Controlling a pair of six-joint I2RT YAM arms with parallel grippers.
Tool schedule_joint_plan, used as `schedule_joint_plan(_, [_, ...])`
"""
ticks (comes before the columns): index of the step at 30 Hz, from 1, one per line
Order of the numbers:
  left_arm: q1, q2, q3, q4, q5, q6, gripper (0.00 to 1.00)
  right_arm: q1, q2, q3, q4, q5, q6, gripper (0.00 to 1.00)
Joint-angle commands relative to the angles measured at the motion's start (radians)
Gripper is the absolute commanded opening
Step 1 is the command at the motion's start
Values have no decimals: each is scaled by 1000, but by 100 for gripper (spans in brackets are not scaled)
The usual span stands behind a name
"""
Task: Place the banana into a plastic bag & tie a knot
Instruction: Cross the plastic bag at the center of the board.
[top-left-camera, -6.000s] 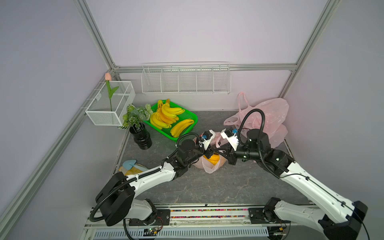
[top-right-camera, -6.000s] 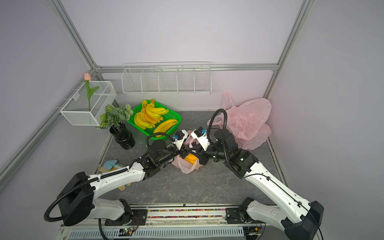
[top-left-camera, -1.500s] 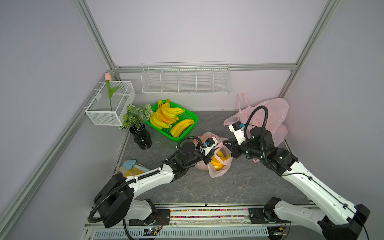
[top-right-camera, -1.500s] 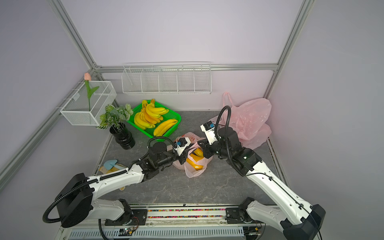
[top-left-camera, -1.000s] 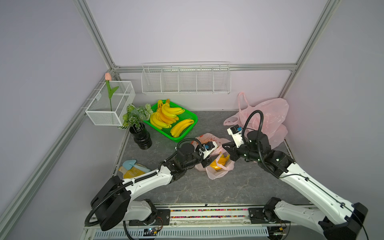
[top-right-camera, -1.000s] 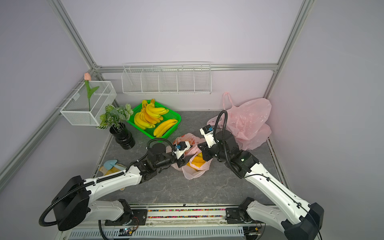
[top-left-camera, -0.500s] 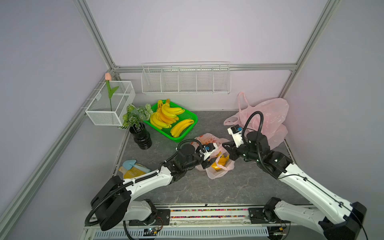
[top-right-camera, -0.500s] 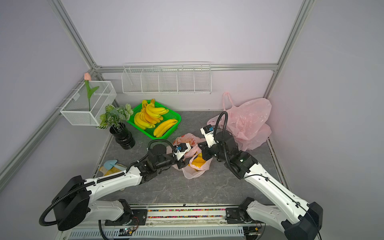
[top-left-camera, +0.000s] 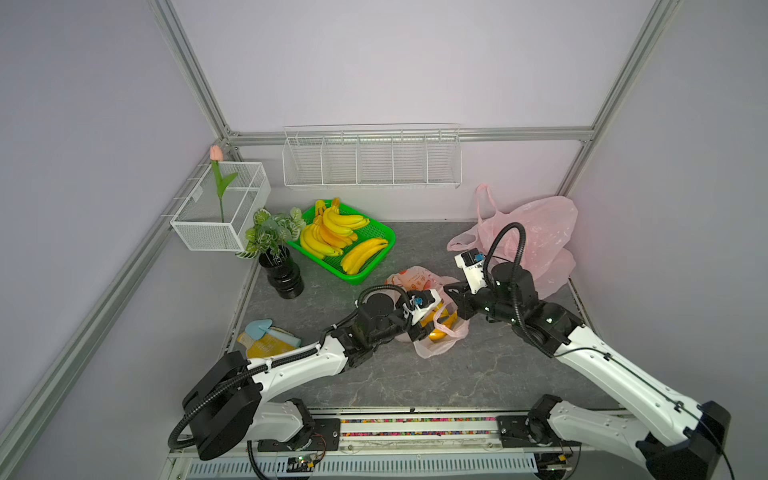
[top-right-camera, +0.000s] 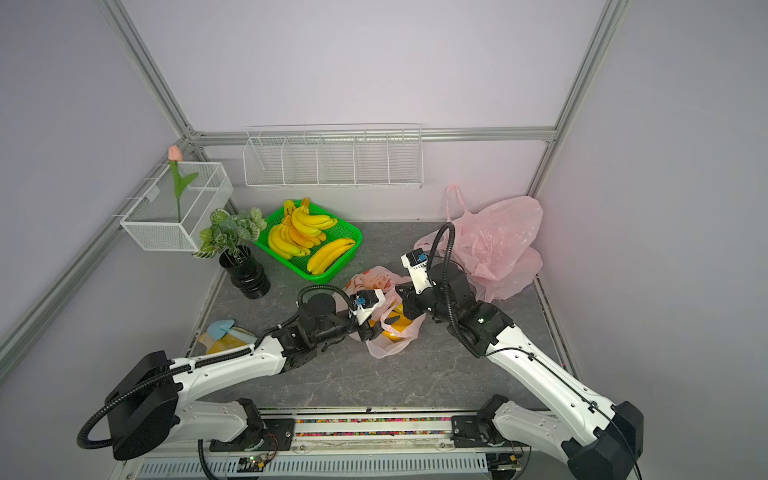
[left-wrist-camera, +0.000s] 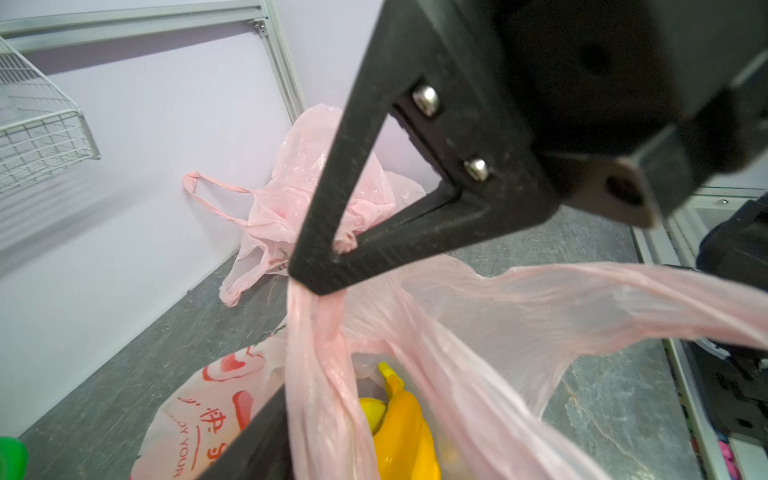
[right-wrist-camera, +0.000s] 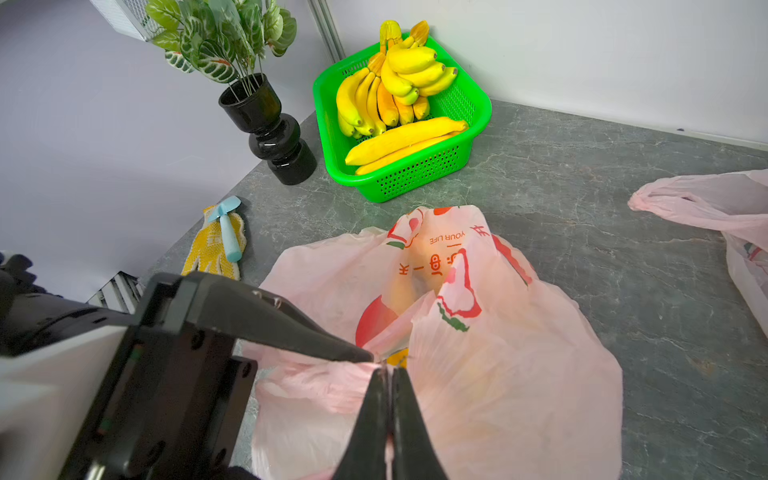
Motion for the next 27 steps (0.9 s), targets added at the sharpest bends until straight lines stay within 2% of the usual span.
schedule_joint_plan(1, [-3,-17,-12,71,-28,-29,69,8,10,-22,34,13,16,7])
schedule_joint_plan(6, [-4,-25,-37,156,-68,-75,70,10,16,-28,44,21,26,7])
schedule_joint_plan(18, [-4,6,-34,212,-23,-138,69,37,0,-99,118,99,80,7])
schedule_joint_plan(22, [-16,-14,-55,199,-11,-127,70,45,8,-139,168,110,111,7])
schedule_joint_plan(27, [-55,-56,-64,140,-55,-76,68,45,20,-129,171,115,110,7])
